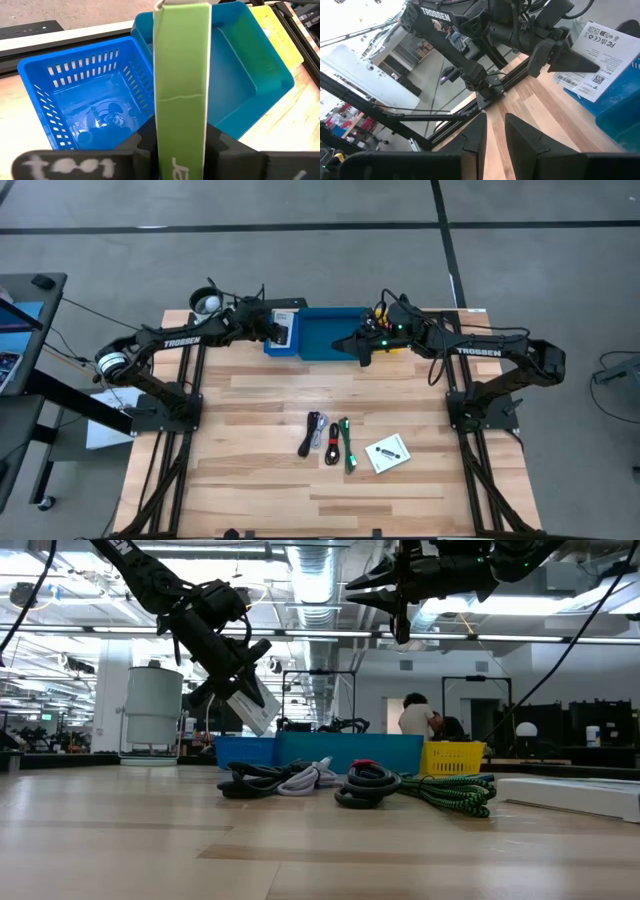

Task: Pick and place items into bin
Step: Put the left card reader box into the blue basket, then put the card reader box into the blue basket

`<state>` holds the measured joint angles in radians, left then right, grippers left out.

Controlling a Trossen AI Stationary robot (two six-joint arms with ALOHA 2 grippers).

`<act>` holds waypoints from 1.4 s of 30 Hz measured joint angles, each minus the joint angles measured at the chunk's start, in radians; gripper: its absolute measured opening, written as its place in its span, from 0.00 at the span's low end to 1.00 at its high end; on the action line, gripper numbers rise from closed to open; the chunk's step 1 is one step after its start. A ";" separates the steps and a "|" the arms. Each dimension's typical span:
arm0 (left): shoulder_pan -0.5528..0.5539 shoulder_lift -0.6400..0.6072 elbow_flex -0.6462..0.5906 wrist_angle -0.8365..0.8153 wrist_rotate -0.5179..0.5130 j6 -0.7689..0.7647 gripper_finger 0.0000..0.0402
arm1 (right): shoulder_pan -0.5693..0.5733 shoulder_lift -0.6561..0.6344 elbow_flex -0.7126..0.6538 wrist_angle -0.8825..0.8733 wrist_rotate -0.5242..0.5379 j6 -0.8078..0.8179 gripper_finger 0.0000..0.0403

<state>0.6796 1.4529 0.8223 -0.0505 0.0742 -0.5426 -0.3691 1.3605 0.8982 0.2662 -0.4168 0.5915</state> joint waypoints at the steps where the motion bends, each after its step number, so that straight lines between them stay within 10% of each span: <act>1: 0.000 0.000 0.000 0.000 0.000 0.000 0.17 | 0.000 0.000 0.000 0.000 0.000 0.000 0.16; 15: 0.000 0.000 0.000 0.000 -0.011 -0.001 0.43 | 0.000 0.000 0.000 0.000 0.000 0.000 0.16; 32: 0.000 -0.010 0.000 0.027 0.100 -0.008 0.44 | 0.008 0.000 0.000 0.001 -0.006 -0.012 0.16; 42: -0.006 -0.276 0.000 -0.063 0.220 0.065 0.44 | 0.076 0.000 0.000 0.011 -0.353 -0.129 0.16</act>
<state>0.6735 1.1765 0.8223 -0.1135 0.2940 -0.4780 -0.2929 1.3609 0.8982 0.2774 -0.7702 0.4625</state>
